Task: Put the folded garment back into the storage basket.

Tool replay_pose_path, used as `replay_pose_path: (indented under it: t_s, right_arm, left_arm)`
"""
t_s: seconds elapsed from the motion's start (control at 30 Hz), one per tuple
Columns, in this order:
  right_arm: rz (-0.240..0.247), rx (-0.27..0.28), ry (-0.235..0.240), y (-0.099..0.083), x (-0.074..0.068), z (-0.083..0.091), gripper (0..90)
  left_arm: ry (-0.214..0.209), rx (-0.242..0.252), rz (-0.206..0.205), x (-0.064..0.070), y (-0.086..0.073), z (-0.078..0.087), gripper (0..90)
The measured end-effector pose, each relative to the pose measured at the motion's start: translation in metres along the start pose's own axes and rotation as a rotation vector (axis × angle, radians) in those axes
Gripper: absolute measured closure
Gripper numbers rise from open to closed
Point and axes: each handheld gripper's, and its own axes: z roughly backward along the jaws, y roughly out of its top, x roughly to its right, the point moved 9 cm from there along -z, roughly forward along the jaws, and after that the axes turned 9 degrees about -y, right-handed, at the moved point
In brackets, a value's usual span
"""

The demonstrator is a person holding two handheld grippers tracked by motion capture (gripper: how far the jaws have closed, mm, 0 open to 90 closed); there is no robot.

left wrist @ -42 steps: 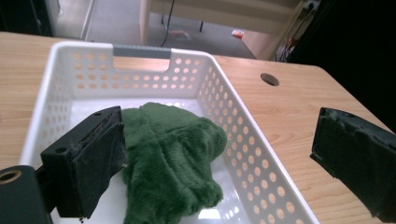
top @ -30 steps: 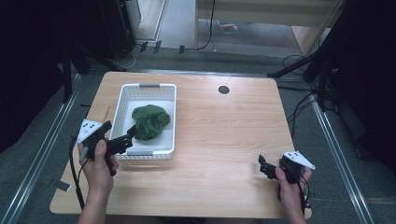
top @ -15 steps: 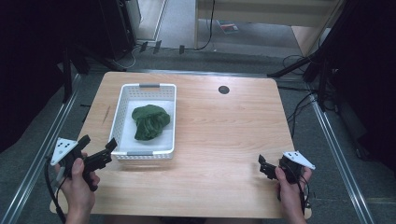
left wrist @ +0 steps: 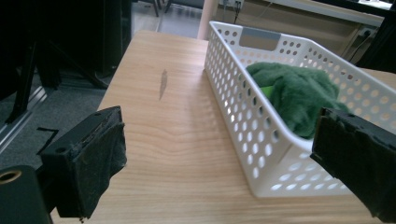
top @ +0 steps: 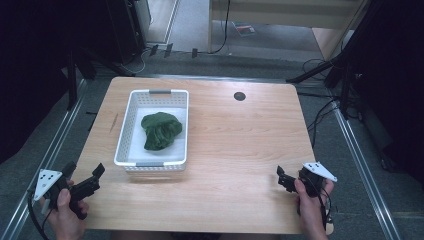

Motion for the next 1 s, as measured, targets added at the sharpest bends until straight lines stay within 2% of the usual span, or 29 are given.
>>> replay_pose_path:
  t_s: [0.07,0.13,0.27,0.33,0.4,0.47,0.57,0.87,1.0]
  right_arm:
    - [0.0,0.0,0.0,0.0,0.0,0.0,3.3]
    - [0.0,0.0,-0.001,0.0,0.0,0.0,3.3]
    - [0.0,-0.002,-0.002,0.0,0.0,0.0,3.3]
    - [0.002,-0.002,-0.001,0.0,0.0,0.0,3.3]
    - [0.004,-0.002,-0.002,0.0,0.0,0.0,3.3]
    - [0.003,-0.001,-0.002,0.0,0.0,0.0,3.3]
    - [0.002,-0.002,0.0,0.0,0.0,0.0,3.3]
    - [0.008,-0.002,-0.003,0.0,-0.001,0.0,3.3]
    - [0.003,-0.003,-0.001,0.0,0.0,0.0,3.3]
  left_arm:
    - [0.006,-0.013,0.018,-0.009,-0.008,-0.002,3.7]
    - [0.031,-0.034,0.018,-0.017,-0.015,-0.002,3.7]
    - [0.03,-0.047,0.028,-0.027,-0.022,-0.004,3.7]
    - [0.046,-0.049,0.041,-0.033,-0.025,-0.004,3.7]
    - [0.036,-0.041,0.045,-0.034,-0.024,-0.002,3.7]
    - [0.046,-0.055,0.027,-0.033,-0.026,-0.003,3.7]
    - [0.038,-0.068,0.016,-0.032,-0.029,-0.007,3.8]
    - [0.028,-0.053,0.055,-0.032,-0.028,-0.007,3.7]
    - [0.03,-0.06,0.051,-0.033,-0.028,-0.007,3.7]
